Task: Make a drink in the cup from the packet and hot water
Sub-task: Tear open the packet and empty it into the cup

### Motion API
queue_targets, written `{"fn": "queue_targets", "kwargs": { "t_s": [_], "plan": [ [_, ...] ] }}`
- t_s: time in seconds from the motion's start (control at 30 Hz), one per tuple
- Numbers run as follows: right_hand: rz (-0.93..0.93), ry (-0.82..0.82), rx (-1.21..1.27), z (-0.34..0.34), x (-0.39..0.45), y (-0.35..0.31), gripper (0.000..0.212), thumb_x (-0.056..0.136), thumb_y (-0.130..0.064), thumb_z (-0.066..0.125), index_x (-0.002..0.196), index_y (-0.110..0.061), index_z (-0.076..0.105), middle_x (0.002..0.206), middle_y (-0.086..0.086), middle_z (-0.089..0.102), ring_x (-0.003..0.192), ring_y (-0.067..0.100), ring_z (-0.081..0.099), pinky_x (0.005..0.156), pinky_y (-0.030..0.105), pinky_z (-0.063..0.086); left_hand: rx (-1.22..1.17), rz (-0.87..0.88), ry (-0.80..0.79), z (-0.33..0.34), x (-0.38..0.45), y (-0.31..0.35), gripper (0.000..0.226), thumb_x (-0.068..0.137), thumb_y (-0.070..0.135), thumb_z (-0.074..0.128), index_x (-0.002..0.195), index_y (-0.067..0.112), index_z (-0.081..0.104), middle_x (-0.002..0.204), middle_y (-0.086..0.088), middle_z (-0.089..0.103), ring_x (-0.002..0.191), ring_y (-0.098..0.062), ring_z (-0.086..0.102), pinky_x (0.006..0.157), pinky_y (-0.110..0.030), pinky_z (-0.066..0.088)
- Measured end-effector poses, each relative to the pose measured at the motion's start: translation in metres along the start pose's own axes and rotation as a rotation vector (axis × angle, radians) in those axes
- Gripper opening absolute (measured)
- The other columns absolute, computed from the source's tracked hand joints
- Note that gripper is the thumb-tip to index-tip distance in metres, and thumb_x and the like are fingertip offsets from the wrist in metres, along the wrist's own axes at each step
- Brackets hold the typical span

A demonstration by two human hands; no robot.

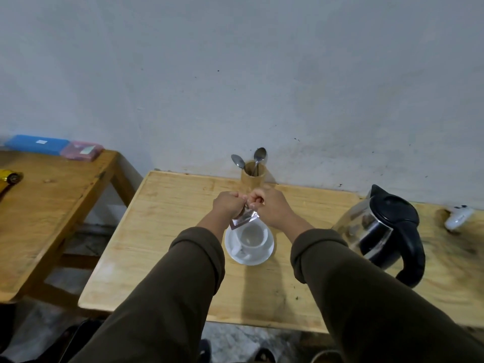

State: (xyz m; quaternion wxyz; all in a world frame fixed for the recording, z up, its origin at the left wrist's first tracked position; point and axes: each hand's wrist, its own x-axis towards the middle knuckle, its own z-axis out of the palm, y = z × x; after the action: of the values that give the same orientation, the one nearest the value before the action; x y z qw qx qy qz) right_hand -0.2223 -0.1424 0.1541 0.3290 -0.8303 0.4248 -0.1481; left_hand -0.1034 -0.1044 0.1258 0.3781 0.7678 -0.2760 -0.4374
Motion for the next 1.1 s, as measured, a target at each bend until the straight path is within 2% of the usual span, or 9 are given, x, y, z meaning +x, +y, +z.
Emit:
{"fn": "queue_targets", "kwargs": {
  "t_s": [0.13,0.27,0.4,0.5,0.6,0.8,0.9,1.0,1.1],
  "plan": [
    [0.009,-0.088,-0.010,-0.009,-0.005,0.004,0.019,0.083,0.000,0.057,0.073,-0.015,0.057,0.084,0.002,0.050,0.076,0.014,0.045,0.061,0.009,0.031,-0.039,-0.029,0.080,-0.003,-0.005,0.006,0.022,0.088,0.025,0.053,0.083,0.018,0.073,0.105,-0.010,0.072,0.106,-0.032,0.063,0.094,-0.040,0.053],
    [0.035,-0.175,0.006,-0.015,-0.011,0.008,0.016,0.084,-0.002,0.059,0.073,-0.014,0.057,0.070,-0.012,0.047,0.064,0.001,0.043,0.059,0.008,0.031,-0.059,-0.063,0.098,-0.003,-0.002,0.003,0.019,0.088,0.027,0.053,0.086,0.020,0.071,0.109,-0.013,0.071,0.106,-0.034,0.063,0.093,-0.044,0.054],
    [0.086,-0.226,0.045,-0.014,-0.016,0.016,0.014,0.084,-0.002,0.060,0.074,-0.013,0.058,0.068,-0.010,0.049,0.066,0.005,0.044,0.062,0.016,0.036,-0.045,-0.079,0.096,-0.001,-0.001,-0.001,0.024,0.090,0.027,0.051,0.096,0.017,0.073,0.111,-0.012,0.069,0.107,-0.034,0.062,0.094,-0.043,0.053],
    [0.118,-0.217,0.024,-0.012,-0.018,0.020,0.013,0.085,-0.006,0.060,0.075,-0.014,0.058,0.085,0.000,0.051,0.081,0.015,0.048,0.075,0.024,0.037,-0.049,-0.093,0.099,0.003,0.001,-0.004,0.026,0.090,0.025,0.052,0.102,0.015,0.072,0.114,-0.012,0.068,0.109,-0.033,0.060,0.096,-0.040,0.052],
    [0.123,-0.216,-0.001,-0.011,-0.023,0.022,0.016,0.086,-0.006,0.060,0.073,-0.015,0.056,0.100,0.002,0.048,0.090,0.016,0.048,0.081,0.024,0.036,-0.053,-0.110,0.110,0.006,0.004,-0.010,0.025,0.090,0.023,0.052,0.103,0.015,0.073,0.115,-0.011,0.068,0.111,-0.032,0.059,0.095,-0.035,0.051],
    [0.143,-0.184,0.015,-0.007,-0.025,0.023,0.023,0.084,-0.003,0.060,0.067,-0.018,0.055,0.099,0.002,0.055,0.088,0.018,0.051,0.077,0.024,0.040,0.126,-0.116,0.093,0.008,0.010,-0.019,0.032,0.093,0.029,0.052,0.109,0.008,0.070,0.117,-0.013,0.068,0.113,-0.034,0.059,0.102,-0.039,0.048],
    [0.170,-0.134,0.061,-0.001,-0.029,0.025,0.020,0.082,-0.001,0.059,0.068,-0.014,0.060,0.113,0.002,0.060,0.092,0.015,0.055,0.071,0.015,0.039,0.267,-0.137,0.038,0.008,0.011,-0.022,0.035,0.091,0.028,0.054,0.111,0.003,0.068,0.114,-0.013,0.069,0.109,-0.033,0.064,0.095,-0.035,0.053],
    [0.218,-0.118,0.070,0.008,-0.032,0.028,0.017,0.079,0.000,0.055,0.069,-0.011,0.065,0.111,0.003,0.067,0.097,0.020,0.062,0.074,0.021,0.043,0.420,-0.143,0.040,0.012,0.012,-0.022,0.025,0.089,0.025,0.055,0.088,0.003,0.067,0.106,-0.011,0.071,0.102,-0.029,0.067,0.085,-0.028,0.054],
    [0.238,-0.147,0.031,0.018,-0.033,0.029,0.017,0.079,-0.003,0.056,0.068,-0.016,0.060,0.090,0.010,0.073,0.088,0.025,0.065,0.075,0.032,0.052,0.501,-0.169,0.030,0.018,0.011,-0.019,0.029,0.089,0.015,0.052,0.061,0.009,0.045,0.084,-0.008,0.064,0.098,-0.026,0.066,0.069,-0.024,0.043]
  ]
}}
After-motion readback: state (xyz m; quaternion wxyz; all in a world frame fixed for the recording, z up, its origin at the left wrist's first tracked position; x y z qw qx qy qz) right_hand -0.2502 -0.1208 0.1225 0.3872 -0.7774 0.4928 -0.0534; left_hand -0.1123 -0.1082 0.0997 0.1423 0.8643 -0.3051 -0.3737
